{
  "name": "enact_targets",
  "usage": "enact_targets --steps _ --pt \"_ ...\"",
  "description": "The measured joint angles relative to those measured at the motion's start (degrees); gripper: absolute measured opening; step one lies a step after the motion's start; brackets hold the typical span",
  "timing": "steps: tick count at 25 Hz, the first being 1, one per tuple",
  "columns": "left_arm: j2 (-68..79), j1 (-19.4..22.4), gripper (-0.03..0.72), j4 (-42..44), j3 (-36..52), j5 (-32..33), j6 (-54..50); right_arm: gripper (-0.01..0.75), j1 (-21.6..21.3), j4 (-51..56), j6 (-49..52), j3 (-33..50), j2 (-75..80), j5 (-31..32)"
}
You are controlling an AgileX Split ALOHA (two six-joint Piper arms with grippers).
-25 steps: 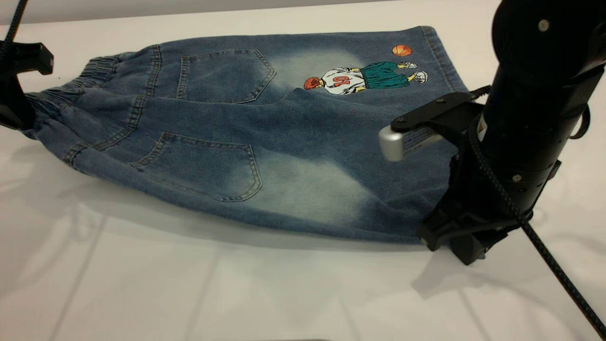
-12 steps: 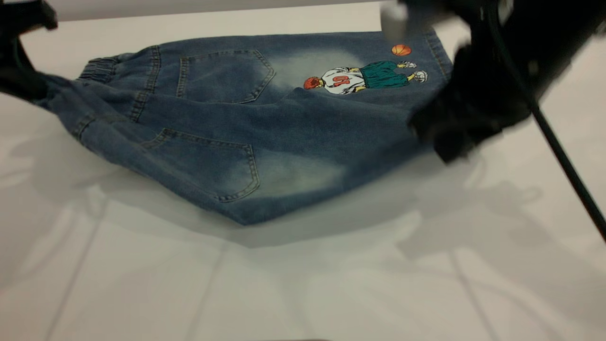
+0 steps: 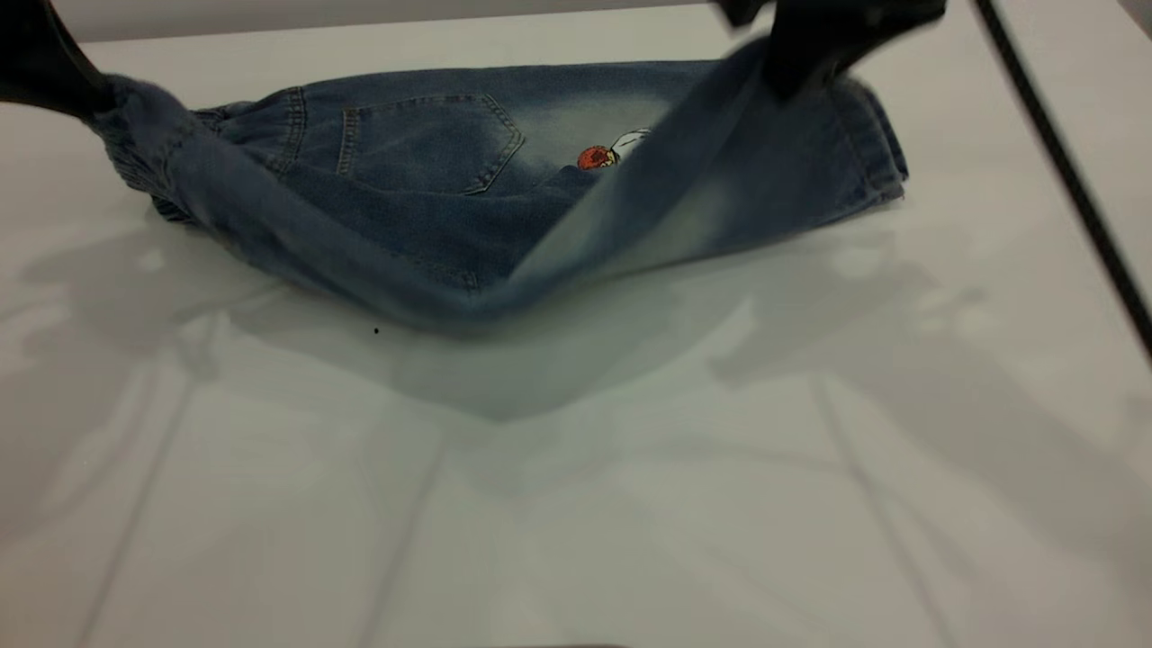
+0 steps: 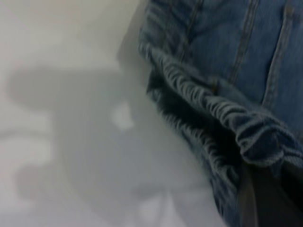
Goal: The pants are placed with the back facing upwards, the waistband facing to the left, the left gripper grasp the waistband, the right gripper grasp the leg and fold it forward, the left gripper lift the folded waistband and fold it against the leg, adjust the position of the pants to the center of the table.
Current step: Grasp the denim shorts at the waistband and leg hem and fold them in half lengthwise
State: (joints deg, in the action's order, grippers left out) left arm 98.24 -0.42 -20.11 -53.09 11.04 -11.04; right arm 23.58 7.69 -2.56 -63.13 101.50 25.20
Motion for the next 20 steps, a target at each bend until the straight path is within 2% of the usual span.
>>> enact_targets --steps 4,8,14,20 --pt "0.0 0.0 0.041 -5.63 0.0 -3.78 -0.87 0.025 -5.24 0.41 0.0 -1.87 0.06 -1.13" --pt "0.0 0.0 0.041 -12.54 0.0 -8.03 -1.11 0.025 -8.72 0.84 0.0 -2.98 1.5 -3.08" --pt "0.13 0.0 0.041 -23.14 0.0 -13.22 -1.73 0.025 -9.38 0.91 -0.12 -4.13 6.2 -7.49" --pt "4.08 -0.01 0.041 -27.55 0.0 -18.2 -4.91 0.025 -9.38 0.95 -0.12 -7.81 10.67 -10.77"
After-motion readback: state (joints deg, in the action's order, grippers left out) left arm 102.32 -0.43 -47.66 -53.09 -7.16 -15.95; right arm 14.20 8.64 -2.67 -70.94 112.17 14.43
